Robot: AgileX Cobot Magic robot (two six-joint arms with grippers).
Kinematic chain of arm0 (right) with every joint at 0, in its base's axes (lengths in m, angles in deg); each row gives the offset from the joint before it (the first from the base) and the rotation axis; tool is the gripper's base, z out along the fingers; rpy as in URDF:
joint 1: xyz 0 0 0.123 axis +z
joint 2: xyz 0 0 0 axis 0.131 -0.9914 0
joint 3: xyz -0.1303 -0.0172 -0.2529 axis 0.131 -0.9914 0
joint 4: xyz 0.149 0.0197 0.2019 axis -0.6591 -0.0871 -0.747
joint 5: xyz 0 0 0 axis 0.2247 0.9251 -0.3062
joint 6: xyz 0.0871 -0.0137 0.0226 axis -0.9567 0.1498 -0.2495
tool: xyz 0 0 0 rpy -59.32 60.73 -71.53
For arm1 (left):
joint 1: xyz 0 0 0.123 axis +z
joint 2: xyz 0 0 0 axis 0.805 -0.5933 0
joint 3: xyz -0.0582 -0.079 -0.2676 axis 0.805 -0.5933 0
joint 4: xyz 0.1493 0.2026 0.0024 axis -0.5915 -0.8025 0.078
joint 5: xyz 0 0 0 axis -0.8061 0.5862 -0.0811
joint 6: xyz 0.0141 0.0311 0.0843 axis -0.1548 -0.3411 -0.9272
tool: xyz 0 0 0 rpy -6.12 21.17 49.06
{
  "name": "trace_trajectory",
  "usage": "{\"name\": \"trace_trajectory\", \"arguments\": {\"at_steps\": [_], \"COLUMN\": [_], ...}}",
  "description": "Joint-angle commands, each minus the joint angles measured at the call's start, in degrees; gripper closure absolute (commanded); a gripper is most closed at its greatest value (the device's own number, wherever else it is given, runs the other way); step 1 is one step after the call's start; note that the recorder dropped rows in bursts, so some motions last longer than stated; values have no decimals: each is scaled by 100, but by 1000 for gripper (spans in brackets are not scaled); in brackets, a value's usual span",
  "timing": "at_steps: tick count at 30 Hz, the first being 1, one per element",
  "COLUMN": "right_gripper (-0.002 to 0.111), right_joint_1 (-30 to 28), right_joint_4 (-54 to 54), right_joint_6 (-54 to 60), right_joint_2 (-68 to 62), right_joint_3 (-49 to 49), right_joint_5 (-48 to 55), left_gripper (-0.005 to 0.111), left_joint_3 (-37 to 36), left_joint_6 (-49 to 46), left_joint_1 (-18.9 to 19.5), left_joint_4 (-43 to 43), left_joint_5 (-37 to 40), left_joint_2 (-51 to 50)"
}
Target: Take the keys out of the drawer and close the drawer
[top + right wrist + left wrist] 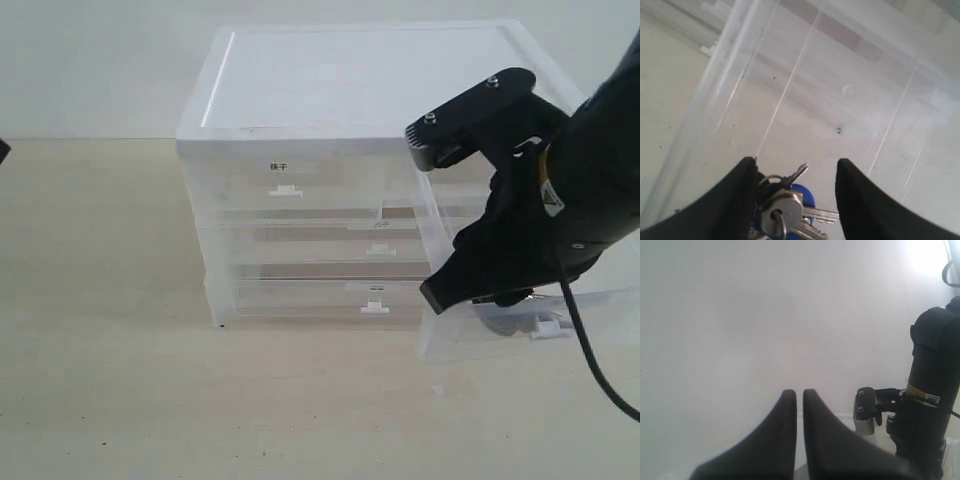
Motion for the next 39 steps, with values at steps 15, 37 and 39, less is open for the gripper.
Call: {"name": "trace_trajectory", "arguments": {"at_steps": [15, 37, 39], "right_gripper": [62, 100, 108], "right_joint_1": [-18, -18, -18], "right_joint_4": [-1156, -712, -594], "right_joint_6": [1255, 902, 902], "right_joint_2": [-61, -640, -640], "right_joint_3": [492, 468, 468], "right_joint_5": [886, 1008, 1008], "left_gripper": [102, 102, 102], "left_joint_3": [-25, -25, -25], "left_joint_6": [-99, -99, -99], "left_joint_1": [4, 4, 4], "left_joint_4": [136, 177, 177], "left_joint_5": [-22, 3, 3], "left_joint_2": [40, 40, 40]}}
